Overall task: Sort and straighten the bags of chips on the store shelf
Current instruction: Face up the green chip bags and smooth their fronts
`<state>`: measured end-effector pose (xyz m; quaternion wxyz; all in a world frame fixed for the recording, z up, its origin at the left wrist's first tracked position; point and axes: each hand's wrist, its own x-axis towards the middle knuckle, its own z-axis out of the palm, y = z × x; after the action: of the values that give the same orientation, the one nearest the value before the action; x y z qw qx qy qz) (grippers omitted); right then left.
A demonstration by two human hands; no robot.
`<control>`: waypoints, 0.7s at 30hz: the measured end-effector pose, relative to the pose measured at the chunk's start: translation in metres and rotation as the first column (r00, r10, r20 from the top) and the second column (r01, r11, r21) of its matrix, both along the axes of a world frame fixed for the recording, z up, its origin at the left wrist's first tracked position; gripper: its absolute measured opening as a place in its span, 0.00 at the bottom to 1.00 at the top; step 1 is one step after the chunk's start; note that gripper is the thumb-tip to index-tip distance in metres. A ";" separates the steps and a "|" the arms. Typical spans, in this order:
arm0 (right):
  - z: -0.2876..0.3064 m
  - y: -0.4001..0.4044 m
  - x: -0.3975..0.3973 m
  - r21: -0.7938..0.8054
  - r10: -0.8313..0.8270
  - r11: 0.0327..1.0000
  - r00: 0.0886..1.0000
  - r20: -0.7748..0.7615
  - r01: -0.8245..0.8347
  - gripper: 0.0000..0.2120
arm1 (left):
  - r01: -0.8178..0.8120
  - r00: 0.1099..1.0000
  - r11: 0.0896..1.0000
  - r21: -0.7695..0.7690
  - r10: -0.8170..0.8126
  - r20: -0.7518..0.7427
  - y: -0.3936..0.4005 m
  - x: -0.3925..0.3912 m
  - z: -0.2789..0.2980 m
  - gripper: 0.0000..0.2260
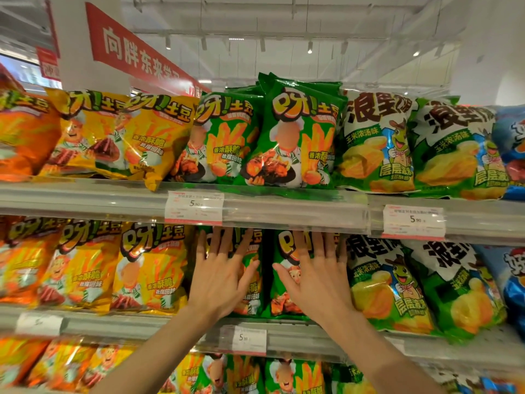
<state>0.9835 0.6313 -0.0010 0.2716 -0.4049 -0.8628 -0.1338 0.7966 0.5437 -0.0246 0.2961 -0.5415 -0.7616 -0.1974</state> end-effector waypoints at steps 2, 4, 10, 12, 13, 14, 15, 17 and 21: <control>-0.002 -0.001 -0.002 0.007 0.008 1.000 1.000 -0.011 -0.008 0.36 | 0.011 1.000 1.000 0.000 -0.011 -0.007 0.000 -0.003 0.000 0.29; -0.004 -0.001 -0.004 0.016 0.017 1.000 0.999 -0.034 -0.017 0.35 | 0.009 1.000 1.000 -0.003 -0.009 -0.007 0.000 -0.005 0.000 0.28; -0.004 0.002 -0.008 0.027 0.007 1.000 0.998 -0.059 -0.006 0.36 | 0.004 1.000 1.000 -0.006 -0.004 -0.026 0.000 -0.004 0.000 0.28; -0.004 0.000 -0.008 0.017 0.006 1.000 0.999 -0.054 -0.005 0.36 | 0.010 1.000 1.000 0.001 -0.010 -0.026 0.000 -0.004 0.001 0.28; -0.004 0.000 -0.008 0.013 0.008 1.000 0.999 -0.053 -0.007 0.36 | 0.015 1.000 1.000 0.005 -0.015 -0.024 -0.001 -0.004 0.001 0.28; -0.004 0.001 -0.008 0.006 0.013 1.000 0.998 -0.057 -0.012 0.36 | 0.022 1.000 1.000 0.007 -0.022 -0.021 0.000 -0.003 0.001 0.28; -0.004 0.001 -0.007 -0.009 0.020 1.000 0.998 -0.064 -0.021 0.36 | 0.029 0.999 1.000 0.006 -0.029 -0.017 -0.001 -0.004 0.001 0.28; -0.004 0.000 -0.005 -0.045 0.051 0.997 0.994 -0.097 -0.056 0.35 | 0.041 0.999 0.999 0.007 -0.041 -0.006 -0.002 -0.004 0.002 0.28; -0.004 0.001 0.009 -0.067 0.134 0.987 0.977 -0.164 -0.147 0.37 | 0.060 0.998 0.997 0.043 -0.062 0.029 -0.005 0.000 0.002 0.29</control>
<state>0.9921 0.6318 -0.0047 0.3320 -0.3627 -0.8695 -0.0472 0.7964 0.5382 -0.0231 0.2898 -0.5551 -0.7448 -0.2304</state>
